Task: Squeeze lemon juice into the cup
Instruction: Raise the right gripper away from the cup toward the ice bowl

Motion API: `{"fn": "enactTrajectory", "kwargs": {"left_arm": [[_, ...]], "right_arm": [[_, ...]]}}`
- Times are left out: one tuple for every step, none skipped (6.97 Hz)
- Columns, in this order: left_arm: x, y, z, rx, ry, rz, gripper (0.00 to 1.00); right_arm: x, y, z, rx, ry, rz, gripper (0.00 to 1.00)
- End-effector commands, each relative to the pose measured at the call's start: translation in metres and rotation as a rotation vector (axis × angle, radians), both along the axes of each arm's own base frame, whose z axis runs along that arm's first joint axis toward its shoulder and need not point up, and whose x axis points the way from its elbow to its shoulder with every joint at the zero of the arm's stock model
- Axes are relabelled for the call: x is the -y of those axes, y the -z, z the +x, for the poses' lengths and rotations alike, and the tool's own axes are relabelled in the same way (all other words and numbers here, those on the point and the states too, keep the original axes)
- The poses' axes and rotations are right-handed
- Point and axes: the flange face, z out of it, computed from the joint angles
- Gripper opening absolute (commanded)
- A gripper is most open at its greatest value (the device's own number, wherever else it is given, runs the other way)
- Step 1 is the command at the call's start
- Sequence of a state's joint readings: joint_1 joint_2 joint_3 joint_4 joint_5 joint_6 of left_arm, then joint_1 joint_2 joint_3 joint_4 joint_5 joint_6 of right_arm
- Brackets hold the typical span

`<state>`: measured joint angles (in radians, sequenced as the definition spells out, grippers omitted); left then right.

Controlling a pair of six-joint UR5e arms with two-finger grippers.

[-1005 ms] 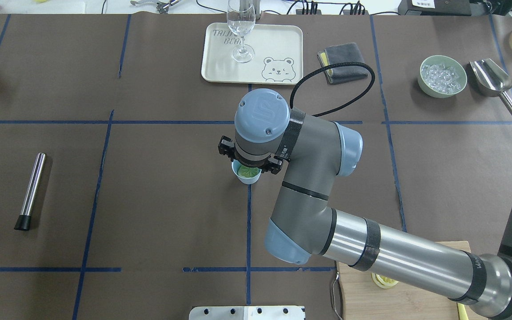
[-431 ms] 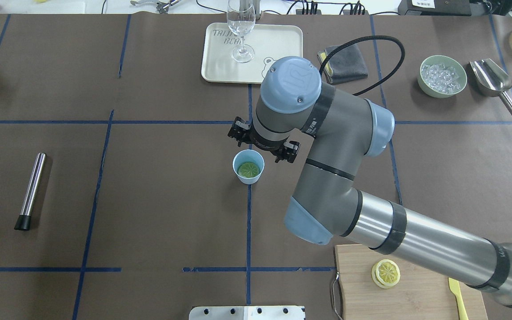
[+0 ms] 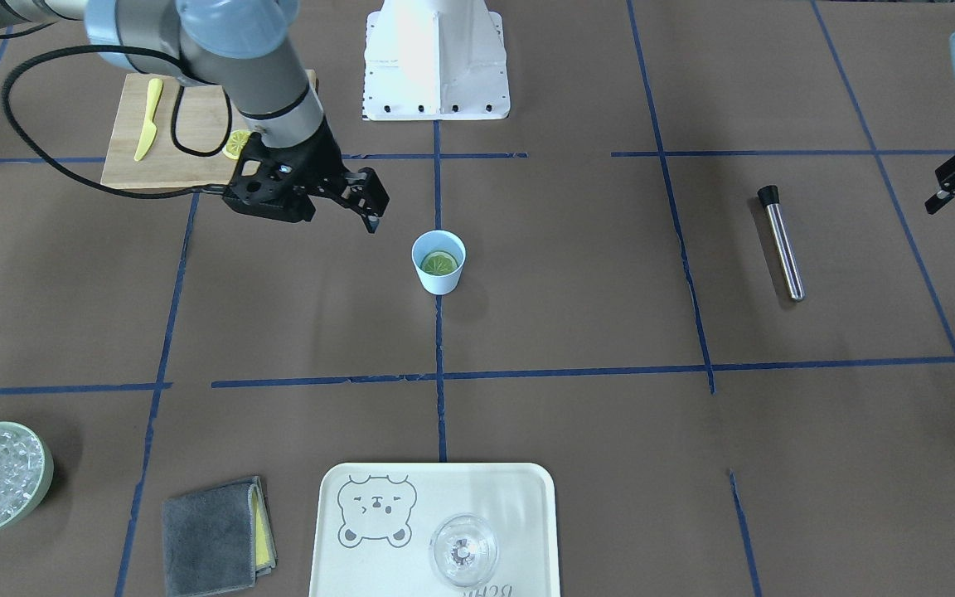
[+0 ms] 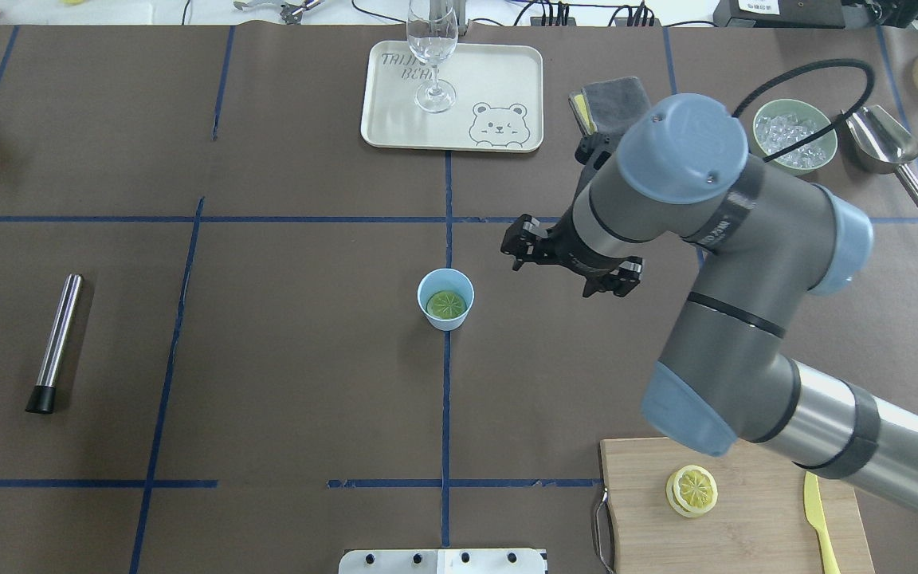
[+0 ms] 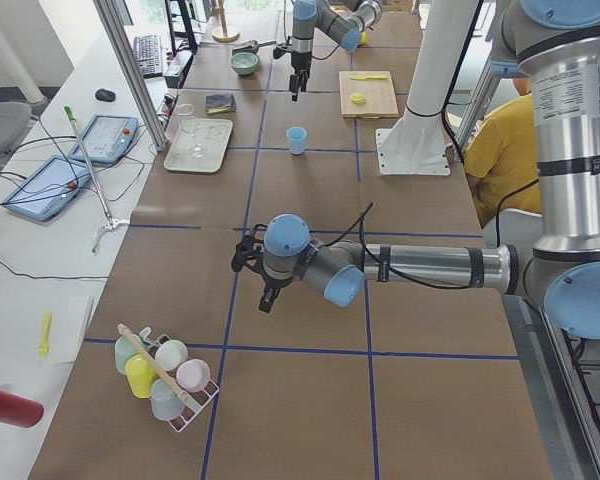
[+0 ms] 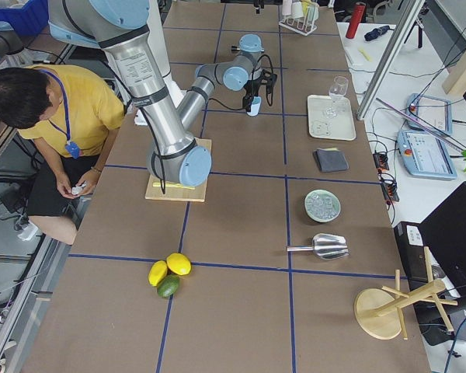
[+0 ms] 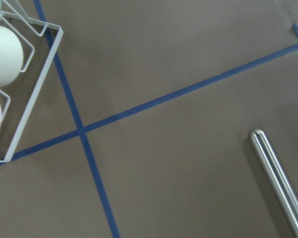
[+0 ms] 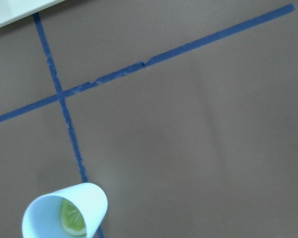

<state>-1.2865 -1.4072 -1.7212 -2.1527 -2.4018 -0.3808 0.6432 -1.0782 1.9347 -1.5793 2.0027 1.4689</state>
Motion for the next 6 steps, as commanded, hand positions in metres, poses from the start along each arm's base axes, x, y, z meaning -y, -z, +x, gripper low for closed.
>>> {"fn": "enactTrajectory", "kwargs": {"left_arm": [[-0.006, 0.015, 0.083, -0.007, -0.013, -0.140, 1.00], [-0.013, 0.020, 0.127, 0.013, -0.019, -0.191, 1.00], [-0.019, 0.019, 0.140, 0.015, -0.022, -0.231, 1.00], [-0.026, 0.016, 0.155, 0.029, -0.026, -0.260, 1.00], [-0.030, 0.013, 0.169, 0.061, 0.003, -0.268, 1.00], [-0.022, 0.018, 0.181, 0.073, 0.009, -0.241, 1.00]], "right_arm": [[-0.007, -0.049, 0.050, -0.043, 0.035, 0.033, 1.00], [-0.006, -0.070, 0.064, -0.070, 0.038, 0.040, 1.00], [-0.004, -0.086, 0.074, -0.092, 0.046, 0.046, 1.00], [-0.005, -0.094, 0.076, -0.106, 0.057, 0.053, 1.00], [-0.005, -0.095, 0.076, -0.108, 0.056, 0.053, 1.00], [-0.006, -0.095, 0.076, -0.108, 0.055, 0.055, 1.00]]}}
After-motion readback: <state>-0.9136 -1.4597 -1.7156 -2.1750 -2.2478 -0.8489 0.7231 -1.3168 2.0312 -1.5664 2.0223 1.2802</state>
